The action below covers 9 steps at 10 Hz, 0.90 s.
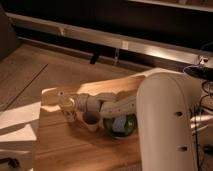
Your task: Stand the bottle upright
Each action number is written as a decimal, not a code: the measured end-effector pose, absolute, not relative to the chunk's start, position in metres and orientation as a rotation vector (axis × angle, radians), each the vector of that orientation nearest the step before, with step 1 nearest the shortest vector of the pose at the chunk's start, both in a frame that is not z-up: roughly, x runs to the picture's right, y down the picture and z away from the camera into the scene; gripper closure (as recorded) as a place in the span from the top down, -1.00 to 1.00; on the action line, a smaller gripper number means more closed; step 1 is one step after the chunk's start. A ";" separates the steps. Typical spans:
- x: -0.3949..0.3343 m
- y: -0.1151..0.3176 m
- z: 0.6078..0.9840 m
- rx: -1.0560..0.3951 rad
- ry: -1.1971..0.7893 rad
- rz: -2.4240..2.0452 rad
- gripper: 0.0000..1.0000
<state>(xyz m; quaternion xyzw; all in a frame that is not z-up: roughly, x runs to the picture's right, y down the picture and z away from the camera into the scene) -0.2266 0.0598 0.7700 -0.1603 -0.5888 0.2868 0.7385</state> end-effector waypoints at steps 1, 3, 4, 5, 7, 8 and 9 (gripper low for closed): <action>-0.227 0.060 0.770 -0.353 -1.292 0.630 -0.94; -0.226 0.060 0.770 -0.352 -1.292 0.630 -0.94; -0.227 0.060 0.770 -0.352 -1.292 0.630 -0.94; -0.227 0.060 0.770 -0.352 -1.292 0.630 -0.94; -0.227 0.060 0.770 -0.352 -1.292 0.630 -0.94; -0.227 0.060 0.770 -0.352 -1.292 0.630 -0.95; -0.227 0.060 0.770 -0.352 -1.292 0.630 -1.00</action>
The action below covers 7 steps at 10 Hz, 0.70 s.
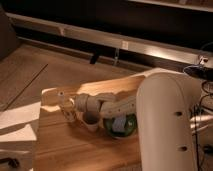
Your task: Stand the bottle upright
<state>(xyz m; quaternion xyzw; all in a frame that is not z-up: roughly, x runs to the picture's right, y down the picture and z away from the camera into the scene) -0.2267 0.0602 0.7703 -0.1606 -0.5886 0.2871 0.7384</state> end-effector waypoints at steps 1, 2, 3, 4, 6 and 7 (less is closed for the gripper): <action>-0.227 0.060 0.770 -0.353 -1.292 0.630 -1.00; -0.227 0.060 0.770 -0.352 -1.292 0.631 -1.00; -0.226 0.058 0.771 -0.346 -1.294 0.634 -1.00; -0.222 0.051 0.771 -0.315 -1.306 0.635 -1.00; -0.212 0.033 0.770 -0.239 -1.345 0.627 -1.00; -0.213 0.031 0.770 -0.227 -1.357 0.622 -1.00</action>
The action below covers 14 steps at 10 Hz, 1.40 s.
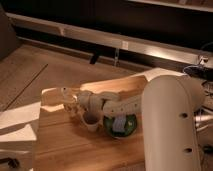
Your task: Stand the bottle upright
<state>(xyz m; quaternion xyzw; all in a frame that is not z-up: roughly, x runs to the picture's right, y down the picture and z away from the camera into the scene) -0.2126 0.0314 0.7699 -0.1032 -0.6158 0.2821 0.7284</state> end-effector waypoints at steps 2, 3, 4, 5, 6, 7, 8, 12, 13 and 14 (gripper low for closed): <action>-0.215 0.032 0.770 -0.218 -1.378 0.619 -1.00; -0.214 0.034 0.771 -0.212 -1.389 0.628 -0.90; -0.214 0.033 0.771 -0.212 -1.389 0.628 -0.90; -0.215 0.033 0.771 -0.212 -1.389 0.627 -0.83; -0.215 0.033 0.771 -0.212 -1.389 0.627 -0.67; -0.214 0.033 0.771 -0.212 -1.389 0.627 -0.46; -0.215 0.033 0.771 -0.212 -1.390 0.627 -0.31; -0.214 0.033 0.771 -0.211 -1.389 0.628 0.33; -0.214 0.033 0.771 -0.211 -1.389 0.628 0.34; -0.214 0.033 0.771 -0.211 -1.389 0.628 0.34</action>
